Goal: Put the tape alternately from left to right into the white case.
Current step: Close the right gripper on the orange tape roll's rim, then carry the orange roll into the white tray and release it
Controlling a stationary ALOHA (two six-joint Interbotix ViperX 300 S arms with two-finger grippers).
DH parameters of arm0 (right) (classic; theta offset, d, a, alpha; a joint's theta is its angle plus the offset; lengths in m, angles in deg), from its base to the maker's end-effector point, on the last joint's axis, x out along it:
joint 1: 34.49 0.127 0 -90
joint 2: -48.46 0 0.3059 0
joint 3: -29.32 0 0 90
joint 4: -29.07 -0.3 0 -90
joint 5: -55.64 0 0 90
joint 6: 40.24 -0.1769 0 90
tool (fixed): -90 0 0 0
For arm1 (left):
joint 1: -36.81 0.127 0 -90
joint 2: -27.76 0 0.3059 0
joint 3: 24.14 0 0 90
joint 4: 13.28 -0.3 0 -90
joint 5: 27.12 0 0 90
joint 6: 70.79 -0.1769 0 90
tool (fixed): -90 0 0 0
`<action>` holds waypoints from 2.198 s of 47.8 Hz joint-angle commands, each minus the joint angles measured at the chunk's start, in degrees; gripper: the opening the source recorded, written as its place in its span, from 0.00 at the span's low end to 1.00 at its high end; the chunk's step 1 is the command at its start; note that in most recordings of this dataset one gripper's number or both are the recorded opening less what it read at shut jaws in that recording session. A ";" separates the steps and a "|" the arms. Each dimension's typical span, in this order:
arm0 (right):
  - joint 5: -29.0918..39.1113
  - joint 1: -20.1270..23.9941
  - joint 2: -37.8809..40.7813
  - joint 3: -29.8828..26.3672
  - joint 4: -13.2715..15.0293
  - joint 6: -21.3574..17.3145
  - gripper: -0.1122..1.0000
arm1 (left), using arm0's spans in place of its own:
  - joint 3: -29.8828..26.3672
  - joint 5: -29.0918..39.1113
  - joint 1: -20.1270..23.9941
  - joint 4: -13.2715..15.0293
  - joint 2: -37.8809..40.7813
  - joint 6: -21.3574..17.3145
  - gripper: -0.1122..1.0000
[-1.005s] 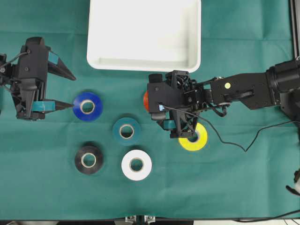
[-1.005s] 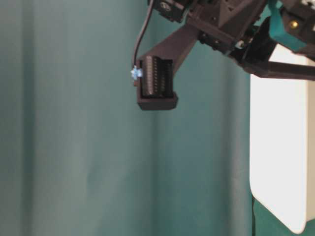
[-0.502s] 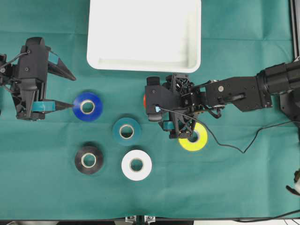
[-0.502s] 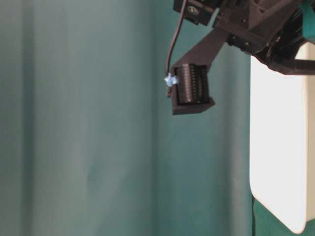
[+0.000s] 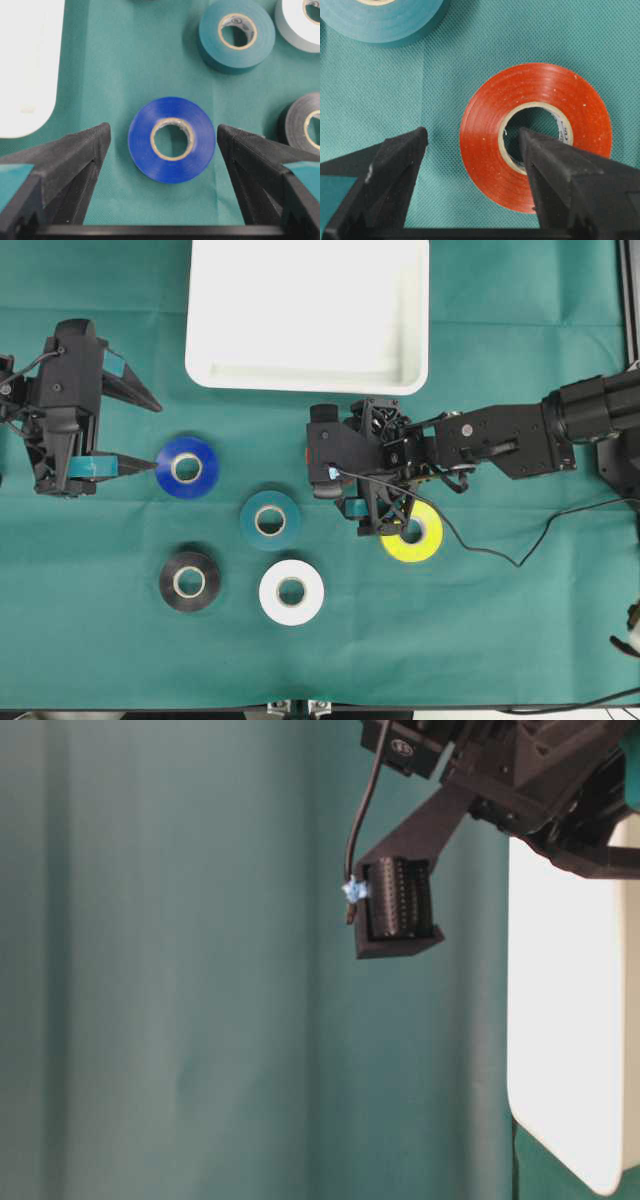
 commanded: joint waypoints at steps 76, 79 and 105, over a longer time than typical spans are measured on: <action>3.87 -3.60 -10.63 -3.69 5.19 -0.09 0.33 | -0.09 -0.35 0.09 0.18 -0.18 0.18 0.76; 3.87 -5.01 -10.55 -3.87 5.89 -0.09 0.33 | -0.09 -0.35 0.09 0.18 -0.26 0.18 0.76; 0.97 -15.03 -6.42 -5.98 11.34 0.00 0.33 | 0.09 -0.53 0.09 0.18 -0.26 3.25 0.76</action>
